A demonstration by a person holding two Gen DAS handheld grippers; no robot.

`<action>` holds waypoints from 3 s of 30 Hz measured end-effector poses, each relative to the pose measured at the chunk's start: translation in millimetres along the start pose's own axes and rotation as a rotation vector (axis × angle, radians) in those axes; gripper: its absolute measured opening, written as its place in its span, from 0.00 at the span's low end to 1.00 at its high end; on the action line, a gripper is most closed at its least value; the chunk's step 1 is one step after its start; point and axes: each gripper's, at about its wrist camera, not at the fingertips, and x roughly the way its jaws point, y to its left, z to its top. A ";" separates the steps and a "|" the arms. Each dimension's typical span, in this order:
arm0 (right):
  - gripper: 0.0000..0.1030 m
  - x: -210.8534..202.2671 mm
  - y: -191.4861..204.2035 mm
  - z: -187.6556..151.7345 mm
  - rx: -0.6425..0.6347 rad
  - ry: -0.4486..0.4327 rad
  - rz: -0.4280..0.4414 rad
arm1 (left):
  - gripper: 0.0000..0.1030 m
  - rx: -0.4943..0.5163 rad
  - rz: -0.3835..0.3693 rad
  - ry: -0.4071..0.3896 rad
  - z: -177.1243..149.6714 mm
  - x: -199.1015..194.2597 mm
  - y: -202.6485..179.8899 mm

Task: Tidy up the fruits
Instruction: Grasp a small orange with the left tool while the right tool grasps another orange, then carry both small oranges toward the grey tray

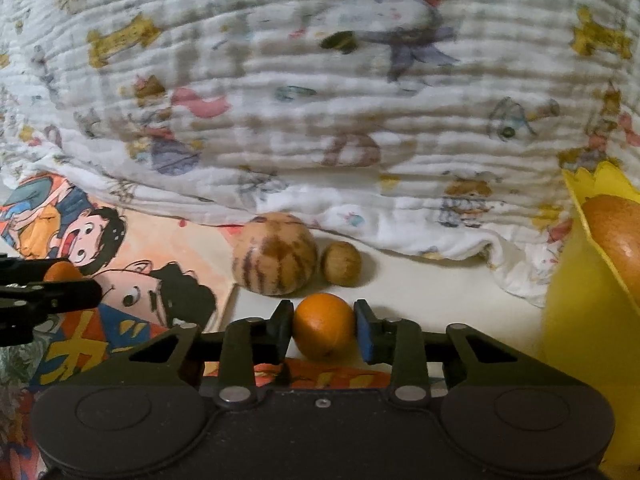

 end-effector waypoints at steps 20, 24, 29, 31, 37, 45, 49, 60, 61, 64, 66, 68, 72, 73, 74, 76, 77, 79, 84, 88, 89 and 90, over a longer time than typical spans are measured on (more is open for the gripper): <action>0.34 -11.0 26.8 -0.7 -0.024 0.001 0.101 | 0.39 -0.021 0.026 0.004 -2.6 -7.9 9.8; 0.34 -12.4 34.0 -1.5 -0.032 0.006 0.120 | 0.35 -0.064 0.011 0.009 -2.4 -10.6 17.9; 0.34 -14.7 41.1 -4.2 -0.038 0.009 0.148 | 0.34 -0.064 0.008 0.012 -3.4 -12.4 18.2; 0.34 -17.5 43.9 -5.6 -0.042 0.009 0.162 | 0.33 -0.077 0.001 0.018 -2.3 -13.6 19.4; 0.34 -29.3 51.5 -6.1 -0.049 0.003 0.198 | 0.33 -0.081 0.002 0.018 -2.1 -26.5 17.9; 0.34 -66.3 64.7 -5.1 -0.083 -0.031 0.256 | 0.33 -0.045 0.005 -0.021 1.4 -68.0 7.4; 0.34 -90.5 73.8 -11.4 -0.116 -0.041 0.295 | 0.33 -0.029 0.017 -0.034 -1.0 -93.0 -0.1; 0.34 -144.2 96.5 -40.5 -0.201 -0.038 0.373 | 0.33 -0.023 0.031 -0.048 -29.3 -151.2 -18.8; 0.34 -147.3 98.5 -43.4 -0.210 -0.035 0.377 | 0.33 -0.024 0.031 -0.048 -32.8 -156.0 -19.6; 0.34 -155.6 102.1 -52.1 -0.229 -0.021 0.390 | 0.33 -0.024 0.029 -0.040 -42.6 -167.4 -18.5; 0.34 -159.9 102.8 -57.6 -0.235 -0.005 0.400 | 0.33 -0.018 0.026 -0.029 -49.2 -173.1 -18.1; 0.34 -162.4 103.4 -62.5 -0.237 0.016 0.408 | 0.33 -0.013 0.020 -0.015 -55.8 -177.6 -17.8; 0.34 -164.3 108.0 -70.3 -0.252 0.053 0.425 | 0.33 -0.003 0.004 0.018 -69.4 -184.7 -17.0; 0.34 -164.7 109.8 -72.2 -0.262 0.061 0.427 | 0.33 0.002 0.003 0.025 -72.5 -186.0 -17.4; 0.34 -164.7 111.7 -73.7 -0.270 0.069 0.429 | 0.33 0.006 0.001 0.033 -75.1 -186.7 -17.9; 0.34 -164.8 114.4 -76.2 -0.283 0.086 0.432 | 0.33 0.015 -0.004 0.052 -80.4 -187.5 -19.2; 0.34 -165.0 115.7 -77.3 -0.291 0.095 0.431 | 0.34 0.020 -0.005 0.061 -82.6 -187.8 -19.5; 0.34 -164.2 116.9 -78.9 -0.306 0.112 0.422 | 0.34 0.032 -0.003 0.083 -86.5 -187.2 -20.9; 0.34 -157.7 111.4 -79.8 -0.283 0.156 0.405 | 0.34 0.042 0.015 0.134 -91.9 -182.4 -20.8; 0.34 -151.9 107.2 -80.9 -0.259 0.187 0.403 | 0.34 0.037 0.023 0.162 -94.5 -178.0 -19.0; 0.34 -150.7 107.1 -81.2 -0.258 0.194 0.401 | 0.34 0.035 0.023 0.168 -95.0 -176.9 -19.0; 0.34 -149.4 107.0 -81.8 -0.257 0.200 0.397 | 0.34 0.035 0.022 0.173 -95.4 -175.9 -18.8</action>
